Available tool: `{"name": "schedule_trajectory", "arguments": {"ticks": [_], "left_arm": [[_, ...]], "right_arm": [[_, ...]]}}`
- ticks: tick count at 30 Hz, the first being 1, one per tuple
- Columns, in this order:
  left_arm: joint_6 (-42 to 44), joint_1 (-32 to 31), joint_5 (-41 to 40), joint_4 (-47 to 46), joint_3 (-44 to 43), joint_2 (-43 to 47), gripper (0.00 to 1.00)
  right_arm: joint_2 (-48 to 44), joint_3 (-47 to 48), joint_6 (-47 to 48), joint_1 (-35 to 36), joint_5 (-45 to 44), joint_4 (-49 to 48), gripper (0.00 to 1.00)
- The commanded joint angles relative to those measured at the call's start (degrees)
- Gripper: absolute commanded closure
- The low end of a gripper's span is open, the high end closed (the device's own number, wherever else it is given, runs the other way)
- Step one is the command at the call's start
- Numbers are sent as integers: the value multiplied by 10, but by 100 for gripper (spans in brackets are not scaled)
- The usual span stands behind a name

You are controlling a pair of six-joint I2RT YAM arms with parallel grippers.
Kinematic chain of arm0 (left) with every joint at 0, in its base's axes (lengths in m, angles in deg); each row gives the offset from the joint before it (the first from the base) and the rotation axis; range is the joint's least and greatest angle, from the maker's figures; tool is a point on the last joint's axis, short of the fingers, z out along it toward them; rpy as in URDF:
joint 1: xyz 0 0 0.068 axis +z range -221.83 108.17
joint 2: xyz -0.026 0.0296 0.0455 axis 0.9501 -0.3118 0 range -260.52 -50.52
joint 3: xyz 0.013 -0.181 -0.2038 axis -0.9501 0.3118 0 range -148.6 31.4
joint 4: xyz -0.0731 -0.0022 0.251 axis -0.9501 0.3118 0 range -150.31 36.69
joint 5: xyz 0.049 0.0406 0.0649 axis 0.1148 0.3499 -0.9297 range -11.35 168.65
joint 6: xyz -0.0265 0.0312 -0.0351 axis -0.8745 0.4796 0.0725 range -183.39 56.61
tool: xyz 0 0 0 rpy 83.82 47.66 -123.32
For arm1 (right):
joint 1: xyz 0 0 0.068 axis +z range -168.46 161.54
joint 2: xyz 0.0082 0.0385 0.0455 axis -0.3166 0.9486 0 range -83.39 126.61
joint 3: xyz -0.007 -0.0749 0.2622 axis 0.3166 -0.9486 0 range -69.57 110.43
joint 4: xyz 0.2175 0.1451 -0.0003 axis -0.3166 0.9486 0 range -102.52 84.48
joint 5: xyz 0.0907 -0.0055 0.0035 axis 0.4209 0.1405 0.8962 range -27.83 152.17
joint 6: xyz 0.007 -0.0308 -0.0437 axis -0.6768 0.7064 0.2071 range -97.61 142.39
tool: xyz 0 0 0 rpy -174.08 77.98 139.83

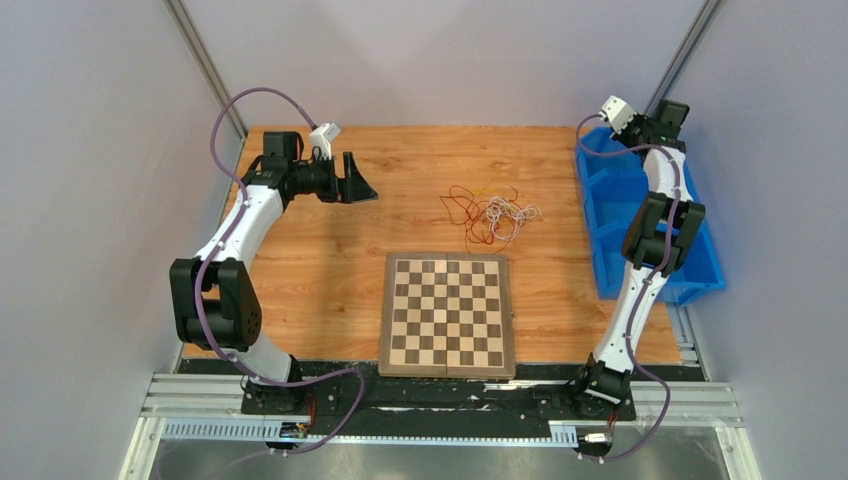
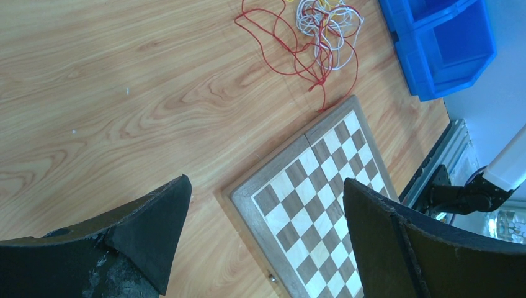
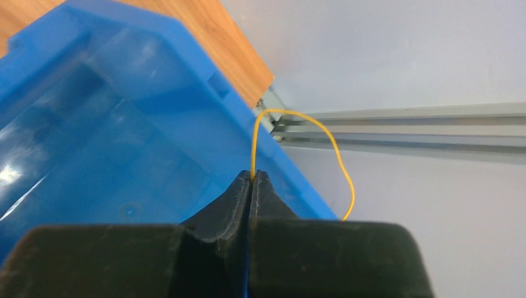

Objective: Untangle the cables

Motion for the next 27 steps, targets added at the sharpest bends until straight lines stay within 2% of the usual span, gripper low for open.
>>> {"name": "schedule_trajectory", "arguments": {"ticks": [1,8,17,22,27], "left_arm": [[9,1,2,-17,-7,5,0],[0,1,7,-33,1,5,0],[-4,1,9,-39,13,14,0],[-3,1,5,-39,21,21,0],[-9,2,5,-43,22,20,0]], "right_arm": [[-75,-22,-11,-23,56,24,100],[-107,-20,32,-37,135,168,100],[-76,38,122,-37,141,336,100],[-68,37,153,-36,111,356,100],[-24,92,113,-24,85,343,97]]}}
